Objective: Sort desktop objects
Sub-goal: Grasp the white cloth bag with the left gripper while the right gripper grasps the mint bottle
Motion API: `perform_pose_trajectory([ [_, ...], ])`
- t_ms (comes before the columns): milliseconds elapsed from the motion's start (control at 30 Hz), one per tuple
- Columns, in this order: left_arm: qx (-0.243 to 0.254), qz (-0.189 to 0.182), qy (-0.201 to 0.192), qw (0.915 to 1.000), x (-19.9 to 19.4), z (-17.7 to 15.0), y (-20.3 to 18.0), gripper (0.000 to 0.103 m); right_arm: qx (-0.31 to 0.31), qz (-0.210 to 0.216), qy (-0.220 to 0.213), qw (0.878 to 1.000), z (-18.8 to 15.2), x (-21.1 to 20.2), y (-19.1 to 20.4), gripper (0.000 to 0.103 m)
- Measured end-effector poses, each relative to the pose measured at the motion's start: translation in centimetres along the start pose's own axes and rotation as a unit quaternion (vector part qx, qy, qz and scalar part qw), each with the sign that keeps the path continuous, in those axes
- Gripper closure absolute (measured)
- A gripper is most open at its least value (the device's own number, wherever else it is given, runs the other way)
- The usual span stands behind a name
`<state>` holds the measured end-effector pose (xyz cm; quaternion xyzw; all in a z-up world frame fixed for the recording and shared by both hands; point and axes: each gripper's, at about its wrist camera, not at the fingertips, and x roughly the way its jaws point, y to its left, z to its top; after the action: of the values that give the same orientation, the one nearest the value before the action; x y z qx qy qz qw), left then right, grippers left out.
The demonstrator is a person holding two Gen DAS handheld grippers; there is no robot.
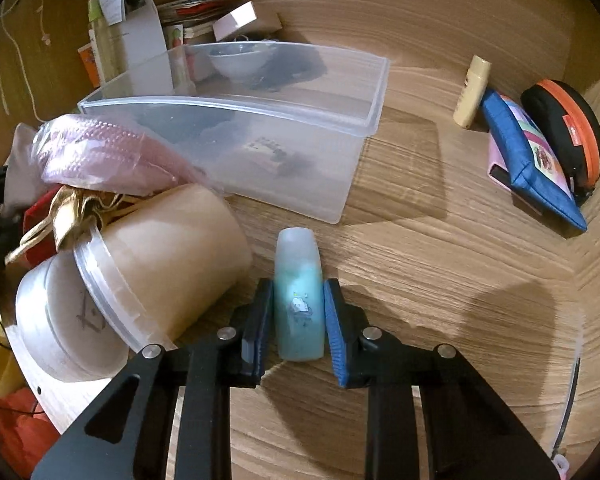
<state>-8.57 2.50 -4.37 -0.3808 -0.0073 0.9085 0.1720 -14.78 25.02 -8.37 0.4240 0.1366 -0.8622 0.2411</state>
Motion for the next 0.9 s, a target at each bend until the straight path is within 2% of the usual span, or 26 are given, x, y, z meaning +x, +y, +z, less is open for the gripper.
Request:
perform_pose_trajectory([
  [167,-0.025,0.011,-0.009,0.9996,-1.1,0.4,1.7,0.062,0.026,0.001,-0.009,1.0,-0.4,-0.8,-1.0,0.08],
  [400,-0.039,0.02,-0.045,0.998,-3.7,1.8,2.7,0.062,0.061,0.004,-0.035,0.998,-0.4,-2.6,-2.5,0.08],
  [900,-0.06,0.013,-0.096,0.9935,-6.2,5.7,3.6,0.062,0.063,0.018,-0.109,0.992,1.5,-7.4,-2.4,0.08],
])
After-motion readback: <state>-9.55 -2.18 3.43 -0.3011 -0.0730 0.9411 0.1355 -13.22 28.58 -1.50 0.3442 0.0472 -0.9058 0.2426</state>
